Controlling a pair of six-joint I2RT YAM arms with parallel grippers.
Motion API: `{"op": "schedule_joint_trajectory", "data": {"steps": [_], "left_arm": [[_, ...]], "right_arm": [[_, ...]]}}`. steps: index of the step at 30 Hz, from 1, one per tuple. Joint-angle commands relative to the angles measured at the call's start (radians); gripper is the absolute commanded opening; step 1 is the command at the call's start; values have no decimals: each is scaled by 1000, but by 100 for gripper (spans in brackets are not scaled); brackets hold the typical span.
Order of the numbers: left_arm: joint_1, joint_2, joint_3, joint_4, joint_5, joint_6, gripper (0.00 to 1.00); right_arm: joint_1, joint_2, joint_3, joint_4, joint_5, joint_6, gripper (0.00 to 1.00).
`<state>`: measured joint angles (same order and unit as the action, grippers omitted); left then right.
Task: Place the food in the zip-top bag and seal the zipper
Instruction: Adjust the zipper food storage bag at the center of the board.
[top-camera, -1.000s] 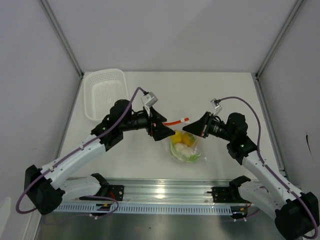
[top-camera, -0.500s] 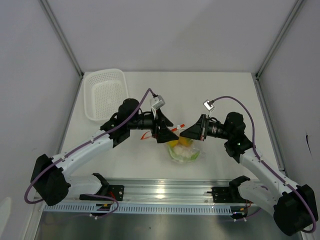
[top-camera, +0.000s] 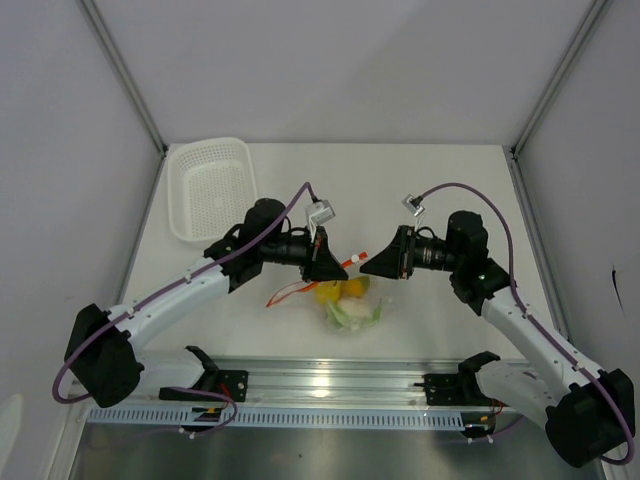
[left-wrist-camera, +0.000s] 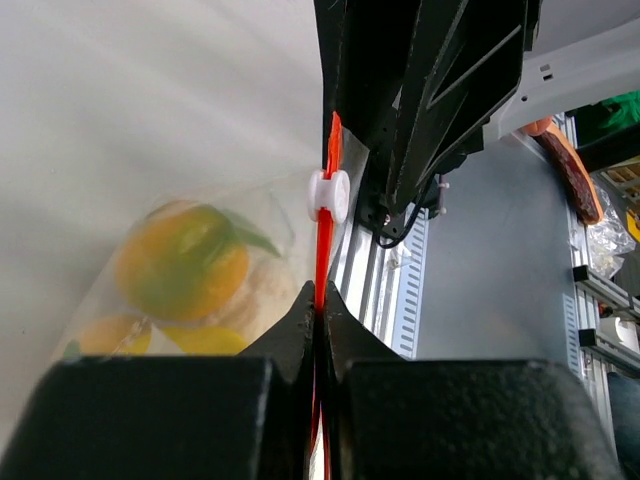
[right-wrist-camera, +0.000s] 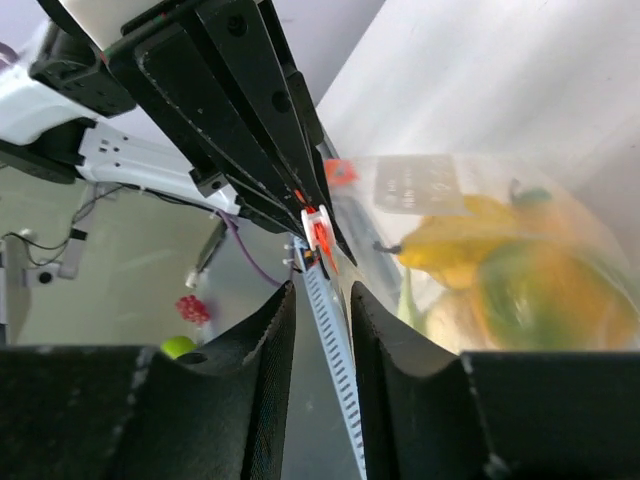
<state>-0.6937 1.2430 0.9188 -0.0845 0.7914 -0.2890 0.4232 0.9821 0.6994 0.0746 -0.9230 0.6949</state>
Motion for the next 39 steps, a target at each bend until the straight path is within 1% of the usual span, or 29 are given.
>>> {"op": "schedule_joint_trajectory", "data": {"steps": [1, 6, 9, 13, 16, 17, 19, 20, 21, 22, 23, 24, 25, 26, 29, 32, 35, 36, 39], "left_arm": [[6, -2, 71, -27, 25, 17, 1], [5, -1, 63, -12, 45, 8, 1], [5, 6, 66, -14, 54, 10, 1], [5, 15, 66, -12, 74, 7, 1], [6, 18, 69, -15, 77, 10, 1], [6, 19, 68, -15, 83, 11, 1], [5, 16, 69, -17, 80, 13, 0], [6, 16, 69, -18, 80, 16, 1], [6, 15, 72, -20, 77, 16, 9], [8, 9, 74, -23, 68, 14, 21], [10, 6, 74, -17, 63, 5, 39], [11, 4, 81, -11, 65, -1, 45], [11, 0, 83, -1, 66, -9, 57], [13, -4, 87, 9, 68, -30, 59], [19, 6, 110, 54, 81, -71, 62], [19, 41, 141, 74, 91, -97, 56], [19, 56, 141, 78, 86, -114, 54], [19, 58, 143, 112, 80, -119, 54], [19, 65, 130, 143, 83, -136, 52]], "right_arm": [[11, 7, 72, -146, 15, -172, 32], [38, 27, 89, -144, -17, -230, 29], [57, 49, 95, -144, -13, -245, 26], [63, 82, 101, -110, -16, -248, 25], [69, 99, 112, -95, -17, -248, 20], [71, 108, 118, -93, -14, -250, 17], [72, 115, 123, -93, -2, -248, 0], [72, 116, 124, -98, 9, -242, 0], [74, 113, 124, -104, 15, -242, 0], [77, 110, 124, -111, 38, -244, 0], [80, 95, 124, -121, 50, -245, 0], [91, 86, 121, -134, 62, -259, 0], [95, 78, 117, -136, 81, -261, 0], [97, 69, 112, -136, 90, -259, 0], [115, 55, 104, -147, 116, -262, 0], [137, 43, 94, -130, 147, -249, 0], [143, 29, 77, -87, 148, -216, 0], [146, 27, 77, -85, 147, -213, 0], [154, 26, 78, -87, 153, -207, 0]]}}
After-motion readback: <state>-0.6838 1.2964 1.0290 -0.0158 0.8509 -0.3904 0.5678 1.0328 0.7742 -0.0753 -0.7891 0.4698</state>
